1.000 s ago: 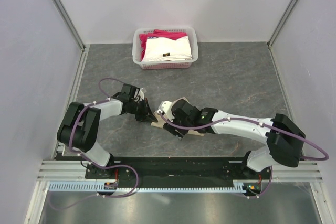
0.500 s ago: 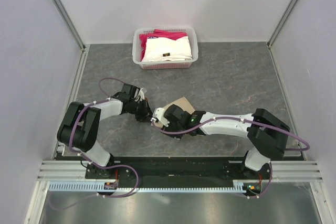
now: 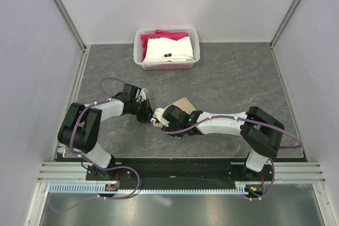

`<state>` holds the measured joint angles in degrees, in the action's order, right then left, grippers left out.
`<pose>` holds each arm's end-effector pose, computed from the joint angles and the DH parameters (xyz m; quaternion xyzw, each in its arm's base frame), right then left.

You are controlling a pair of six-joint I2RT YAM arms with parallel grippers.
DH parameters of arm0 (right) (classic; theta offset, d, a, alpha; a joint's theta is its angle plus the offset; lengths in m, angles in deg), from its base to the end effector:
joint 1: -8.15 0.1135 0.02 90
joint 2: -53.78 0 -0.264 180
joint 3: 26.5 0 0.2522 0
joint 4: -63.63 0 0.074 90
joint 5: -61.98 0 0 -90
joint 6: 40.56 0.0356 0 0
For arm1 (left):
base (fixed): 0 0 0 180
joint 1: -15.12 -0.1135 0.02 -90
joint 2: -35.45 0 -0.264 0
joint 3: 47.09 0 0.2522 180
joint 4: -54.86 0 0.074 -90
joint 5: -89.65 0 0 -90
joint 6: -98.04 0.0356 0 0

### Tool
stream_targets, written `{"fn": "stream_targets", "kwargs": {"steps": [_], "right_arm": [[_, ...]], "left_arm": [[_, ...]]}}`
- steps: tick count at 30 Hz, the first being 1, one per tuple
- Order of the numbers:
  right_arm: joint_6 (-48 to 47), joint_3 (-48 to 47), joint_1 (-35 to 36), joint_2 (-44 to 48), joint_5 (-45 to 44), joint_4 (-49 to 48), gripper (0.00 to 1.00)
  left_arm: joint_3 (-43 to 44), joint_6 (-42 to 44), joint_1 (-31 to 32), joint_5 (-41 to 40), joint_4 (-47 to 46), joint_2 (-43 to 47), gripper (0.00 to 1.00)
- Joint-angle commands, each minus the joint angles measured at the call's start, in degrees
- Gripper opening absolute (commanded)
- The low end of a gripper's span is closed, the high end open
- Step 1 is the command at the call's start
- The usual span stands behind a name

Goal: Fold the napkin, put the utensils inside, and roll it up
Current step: Roll the napkin with the utensil

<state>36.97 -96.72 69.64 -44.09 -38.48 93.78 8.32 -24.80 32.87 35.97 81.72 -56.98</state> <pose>0.1668 0.2936 0.1657 -0.5553 0.7795 0.0349 0.2876 0.2581 -0.1048 0.1332 -0.0517 0.9268 -0.3662 0.0644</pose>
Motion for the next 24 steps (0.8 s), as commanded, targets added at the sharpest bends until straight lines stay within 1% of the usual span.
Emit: {"fn": "stream_targets", "kwargs": {"steps": [1, 5, 6, 7, 9, 10, 12, 13, 15, 16, 20, 21, 23, 24], "right_arm": [[-0.27, -1.71, -1.55, -2.59, 3.24, -0.83, 0.66], [-0.19, -2.59, -3.66, -4.26, 7.55, 0.49, 0.63], [-0.19, -2.77, -4.45, -5.05, 8.43, 0.75, 0.61], [-0.1, -2.94, -4.8, -5.32, 9.22, 1.37, 0.6], [-0.1, -3.12, -5.94, -6.37, 10.98, 2.07, 0.56], [-0.1, -3.38, -6.3, -6.72, 12.55, 2.86, 0.54], [-0.1, -3.74, -7.0, -7.6, 14.85, 4.26, 0.49], [-0.19, -4.09, -7.18, -7.87, 15.64, 4.79, 0.47], [-0.19, -4.35, -7.7, -8.48, 17.75, 6.11, 0.42], [-0.36, -4.79, -7.79, -8.57, 18.54, 6.55, 0.4], [-0.1, -5.76, -9.63, -8.22, 25.21, 8.66, 0.35], [-0.01, -6.46, -9.99, -8.22, 27.92, 9.62, 0.34], [0.16, -7.34, -10.86, -8.31, 30.22, 10.95, 0.33], [0.16, -7.86, -11.13, -8.48, 33.11, 12.08, 0.32]], "left_arm": [[0.1, 4.45, 0.08, -2.74, 2.28, -0.74, 0.02], [0.45, 4.8, 0.08, -2.39, 2.01, 0.05, 0.02], [0.8, 4.72, 0.0, -2.74, 2.01, 0.83, 0.04], [0.98, 4.72, 0.0, -3.0, 2.01, 1.36, 0.13], [1.59, 4.8, 0.08, -4.92, 2.28, 3.37, 0.23], [1.77, 5.06, 0.08, -5.72, 2.8, 4.0, 0.33], [2.21, 5.24, -0.09, -8.1, 3.68, 6.19, 0.41], [2.03, 5.24, -0.09, -8.71, 3.77, 7.07, 0.49], [1.42, 4.89, -0.62, -10.47, 4.03, 8.57, 0.55], [1.07, 4.63, -0.71, -11.08, 4.04, 10.49, 0.59], [-2.35, 3.75, -1.85, -17.57, 4.21, 15.94, 0.68], [-3.06, 3.31, -2.02, -18.55, 4.21, 17.09, 0.69], [-5.33, 2.96, -2.46, -20.31, 3.86, 20.95, 0.69], [-6.13, 2.61, -2.47, -20.41, 2.55, 22.19, 0.7]]}}
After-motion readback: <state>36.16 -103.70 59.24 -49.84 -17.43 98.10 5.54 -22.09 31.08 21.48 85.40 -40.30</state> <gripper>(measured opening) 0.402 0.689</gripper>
